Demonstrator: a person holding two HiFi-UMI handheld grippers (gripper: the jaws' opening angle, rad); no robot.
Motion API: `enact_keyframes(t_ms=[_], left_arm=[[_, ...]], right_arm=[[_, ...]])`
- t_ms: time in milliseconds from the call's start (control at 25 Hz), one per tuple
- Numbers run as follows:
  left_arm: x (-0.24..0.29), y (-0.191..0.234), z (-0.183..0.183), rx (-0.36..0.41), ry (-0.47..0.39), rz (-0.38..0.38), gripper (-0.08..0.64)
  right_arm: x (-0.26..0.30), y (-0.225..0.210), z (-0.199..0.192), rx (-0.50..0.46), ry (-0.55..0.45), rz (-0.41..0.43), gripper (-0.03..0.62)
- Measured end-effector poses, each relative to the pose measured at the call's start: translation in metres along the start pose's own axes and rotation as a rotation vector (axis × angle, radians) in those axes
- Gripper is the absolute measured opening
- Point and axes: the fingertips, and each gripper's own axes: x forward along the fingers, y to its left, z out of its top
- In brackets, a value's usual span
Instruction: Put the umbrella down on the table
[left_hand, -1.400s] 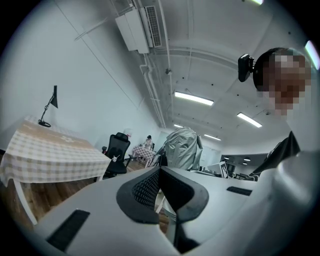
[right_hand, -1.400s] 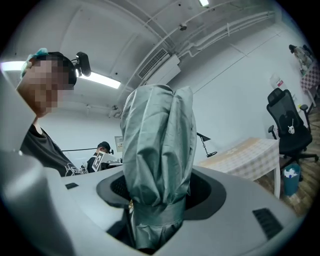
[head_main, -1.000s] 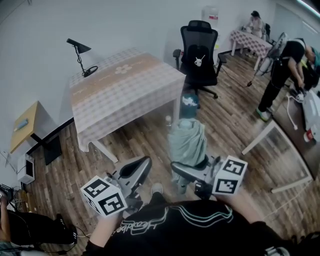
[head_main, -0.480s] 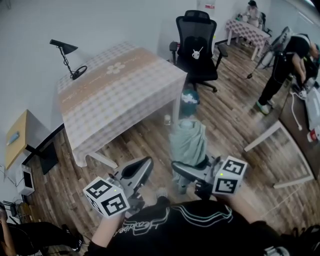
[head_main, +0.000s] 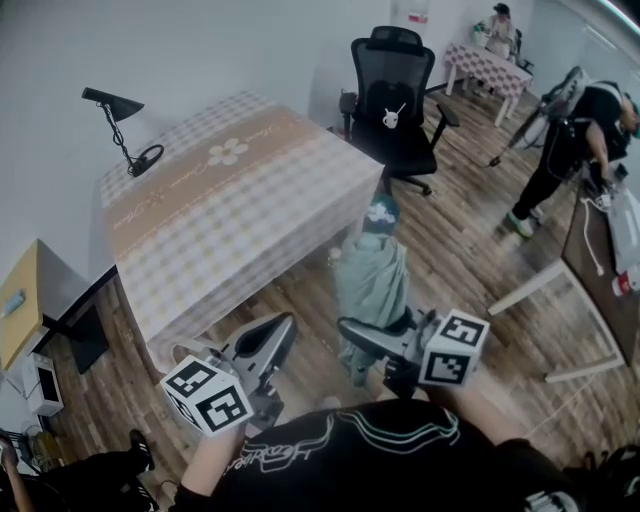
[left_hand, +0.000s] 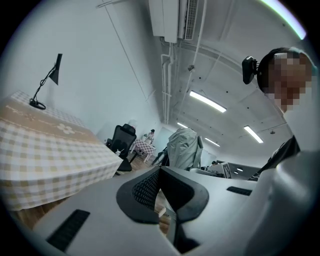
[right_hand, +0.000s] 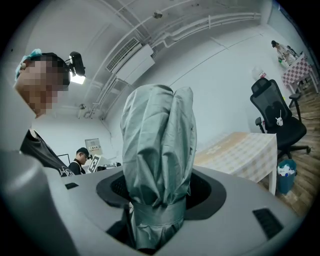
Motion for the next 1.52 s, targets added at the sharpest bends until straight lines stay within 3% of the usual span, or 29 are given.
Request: enact_keyframes(t_ms=[600, 960, 1240, 1520], left_arm=[[0.016, 0.047, 0.013, -0.010, -0.024, 0.021, -0.003], [0.033, 0.072, 0.025, -0.019, -0.043, 0.124, -0.003], [0.120, 0.045, 0.017, -0.064, -0.055, 0.220, -0.003], [0.113, 0.075, 0.031, -0.071, -0.057, 0.237, -0.003]], right_arm=[[0.033, -0.030, 0.012, -0.016, 0.017, 0.016, 0.272], [0.053, -0.066, 0.026, -0.007, 0.047, 0.094, 0.271], [0.007, -0.131, 0.059, 0.028, 0.111, 0.182, 0.270], [0.044, -0.137, 0.064, 0.012, 0.130, 0.195, 0.271]])
